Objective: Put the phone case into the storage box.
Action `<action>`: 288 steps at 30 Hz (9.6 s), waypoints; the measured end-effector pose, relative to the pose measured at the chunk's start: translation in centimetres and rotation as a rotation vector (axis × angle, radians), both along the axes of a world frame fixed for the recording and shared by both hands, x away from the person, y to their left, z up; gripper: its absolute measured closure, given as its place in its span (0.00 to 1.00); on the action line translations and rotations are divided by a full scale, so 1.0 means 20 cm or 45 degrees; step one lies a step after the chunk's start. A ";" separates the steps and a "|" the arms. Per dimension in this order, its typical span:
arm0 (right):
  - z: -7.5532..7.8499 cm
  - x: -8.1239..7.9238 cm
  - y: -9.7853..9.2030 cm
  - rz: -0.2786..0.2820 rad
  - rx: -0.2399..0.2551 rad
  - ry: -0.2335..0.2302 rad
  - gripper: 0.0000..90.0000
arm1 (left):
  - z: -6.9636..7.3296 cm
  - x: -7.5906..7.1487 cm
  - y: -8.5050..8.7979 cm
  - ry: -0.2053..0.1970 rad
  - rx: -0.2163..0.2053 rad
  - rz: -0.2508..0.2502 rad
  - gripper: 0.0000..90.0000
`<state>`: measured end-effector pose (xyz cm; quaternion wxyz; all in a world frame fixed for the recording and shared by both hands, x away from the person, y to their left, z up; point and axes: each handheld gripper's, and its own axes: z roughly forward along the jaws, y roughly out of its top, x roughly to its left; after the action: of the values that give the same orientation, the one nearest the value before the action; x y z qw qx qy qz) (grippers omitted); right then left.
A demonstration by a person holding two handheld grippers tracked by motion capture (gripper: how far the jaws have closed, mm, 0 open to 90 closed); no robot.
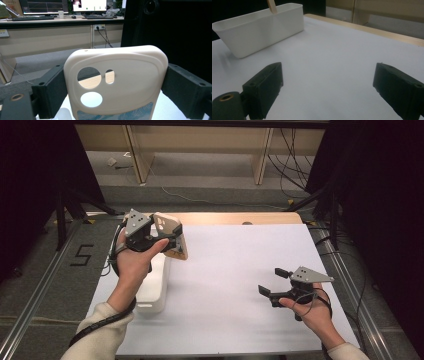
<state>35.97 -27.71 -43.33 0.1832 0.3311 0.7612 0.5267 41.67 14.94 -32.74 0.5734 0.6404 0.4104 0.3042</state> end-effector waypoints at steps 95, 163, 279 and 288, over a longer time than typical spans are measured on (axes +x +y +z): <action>0.00 0.00 0.00 0.000 0.003 -0.002 0.11 | -0.02 0.08 0.21 0.024 0.016 0.190 0.12; 0.00 0.01 -0.01 -0.002 0.019 -0.003 0.11 | -0.07 0.16 0.27 0.066 0.035 0.257 0.12; 0.00 0.01 -0.01 0.004 0.023 0.003 0.11 | -0.15 0.34 0.25 0.156 0.073 0.315 0.12; 0.00 0.01 -0.01 0.005 0.022 0.003 0.11 | -0.17 0.35 0.26 0.168 0.068 0.322 0.12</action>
<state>36.17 -27.89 -43.41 0.1784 0.3319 0.7575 0.5332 48.61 20.07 -36.08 0.4849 0.6172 0.5165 0.3422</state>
